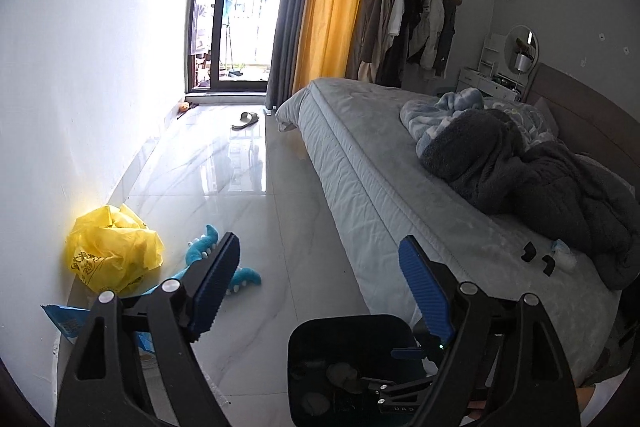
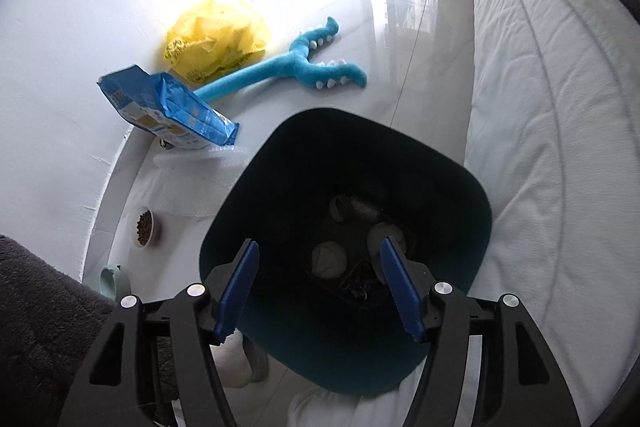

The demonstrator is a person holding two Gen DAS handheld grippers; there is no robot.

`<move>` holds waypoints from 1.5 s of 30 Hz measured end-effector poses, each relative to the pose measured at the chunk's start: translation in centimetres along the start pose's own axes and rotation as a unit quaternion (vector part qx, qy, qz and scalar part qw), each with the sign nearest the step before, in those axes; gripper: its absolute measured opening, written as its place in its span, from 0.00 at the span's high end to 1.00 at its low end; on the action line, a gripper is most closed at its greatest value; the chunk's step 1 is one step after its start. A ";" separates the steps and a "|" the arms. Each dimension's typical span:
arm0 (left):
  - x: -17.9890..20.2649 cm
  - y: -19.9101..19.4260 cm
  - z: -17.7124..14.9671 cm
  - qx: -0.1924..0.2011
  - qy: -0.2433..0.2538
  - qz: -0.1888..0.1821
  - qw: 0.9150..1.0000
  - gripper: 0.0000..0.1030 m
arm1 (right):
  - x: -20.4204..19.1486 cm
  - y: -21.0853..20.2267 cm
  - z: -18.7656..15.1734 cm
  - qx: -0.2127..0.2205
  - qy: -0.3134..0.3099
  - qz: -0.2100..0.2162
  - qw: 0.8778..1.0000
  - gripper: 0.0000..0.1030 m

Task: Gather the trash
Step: 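Move both tools back over the bed toward the black rubber pieces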

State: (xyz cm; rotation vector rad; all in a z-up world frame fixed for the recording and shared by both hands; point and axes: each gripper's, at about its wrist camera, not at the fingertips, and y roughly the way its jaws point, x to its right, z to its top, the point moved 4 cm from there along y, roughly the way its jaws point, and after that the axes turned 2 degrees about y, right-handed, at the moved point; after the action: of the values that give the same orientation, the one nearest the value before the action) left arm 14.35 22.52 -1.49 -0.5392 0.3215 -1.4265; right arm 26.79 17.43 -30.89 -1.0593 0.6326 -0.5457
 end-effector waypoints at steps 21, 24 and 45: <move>10.0 7.1 3.8 0.023 0.038 -0.079 0.996 0.09 | 6.9 -13.8 -0.1 0.169 -0.013 -0.035 0.985 0.25; 11.6 8.0 3.7 0.021 0.049 -0.098 0.994 0.09 | 8.5 -15.2 -0.3 0.184 -0.011 -0.045 0.982 0.24; 19.0 13.3 2.1 -0.016 0.072 -0.159 0.984 0.09 | 18.0 -21.0 -2.9 0.226 0.004 -0.079 0.971 0.22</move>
State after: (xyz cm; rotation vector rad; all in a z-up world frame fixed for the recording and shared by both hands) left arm 29.12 4.82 -4.78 -0.5308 0.3873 -1.7780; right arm 35.09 -4.83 -16.43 -0.6794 0.4039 -0.7913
